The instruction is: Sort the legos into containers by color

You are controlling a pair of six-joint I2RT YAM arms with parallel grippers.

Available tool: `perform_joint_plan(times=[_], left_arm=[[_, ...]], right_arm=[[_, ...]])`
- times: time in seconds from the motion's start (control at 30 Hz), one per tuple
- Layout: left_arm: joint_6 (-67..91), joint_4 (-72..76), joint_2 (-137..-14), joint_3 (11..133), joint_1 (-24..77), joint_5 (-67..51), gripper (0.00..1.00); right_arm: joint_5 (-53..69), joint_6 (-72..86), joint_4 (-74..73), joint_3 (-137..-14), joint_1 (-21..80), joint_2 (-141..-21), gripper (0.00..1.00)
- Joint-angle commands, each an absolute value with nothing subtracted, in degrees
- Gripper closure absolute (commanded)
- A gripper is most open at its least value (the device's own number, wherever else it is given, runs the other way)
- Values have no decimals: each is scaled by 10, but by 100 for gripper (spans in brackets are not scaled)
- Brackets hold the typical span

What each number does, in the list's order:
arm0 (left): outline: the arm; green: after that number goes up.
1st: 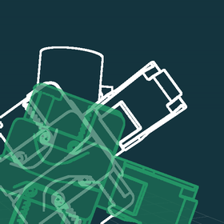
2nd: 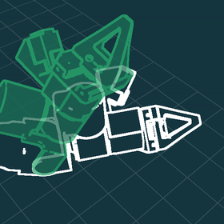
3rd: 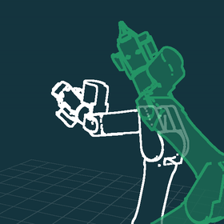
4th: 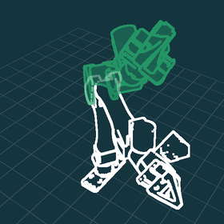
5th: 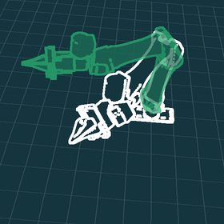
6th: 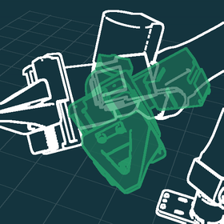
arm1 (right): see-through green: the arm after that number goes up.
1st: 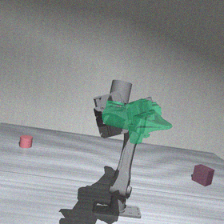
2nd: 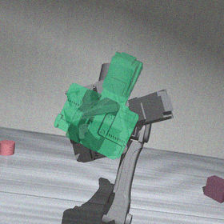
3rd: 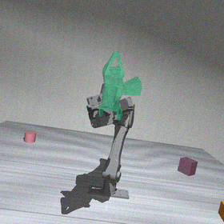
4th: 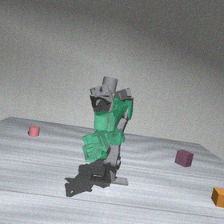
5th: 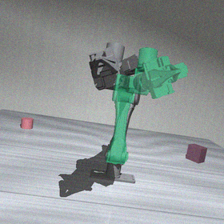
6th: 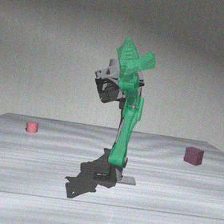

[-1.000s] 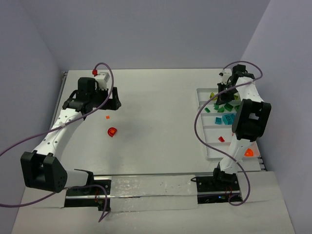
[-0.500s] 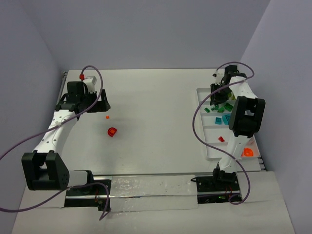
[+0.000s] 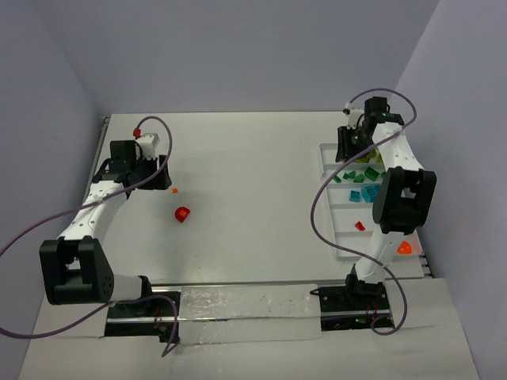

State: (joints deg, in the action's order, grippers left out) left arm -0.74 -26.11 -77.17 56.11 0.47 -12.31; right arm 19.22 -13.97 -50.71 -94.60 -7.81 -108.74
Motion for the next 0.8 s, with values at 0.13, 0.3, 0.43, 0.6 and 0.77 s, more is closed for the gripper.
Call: perform_joint_plan(times=[0.13, 0.3, 0.43, 0.6, 0.77], left_arm=[[35, -174, -884, 586, 7, -42, 36], [120, -124, -912, 568, 35, 40, 30], [158, -128, -951, 583, 58, 74, 32], [177, -120, -993, 595, 80, 96, 40], [186, -129, -1023, 611, 88, 105, 47]], right_arm=[[210, -94, -514, -921, -16, -982, 44], [200, -71, -513, -913, -3, -960, 36], [199, -63, -513, -910, -3, -955, 24], [195, -58, -509, -897, -3, -949, 24], [189, -59, -508, -890, -3, -947, 23]])
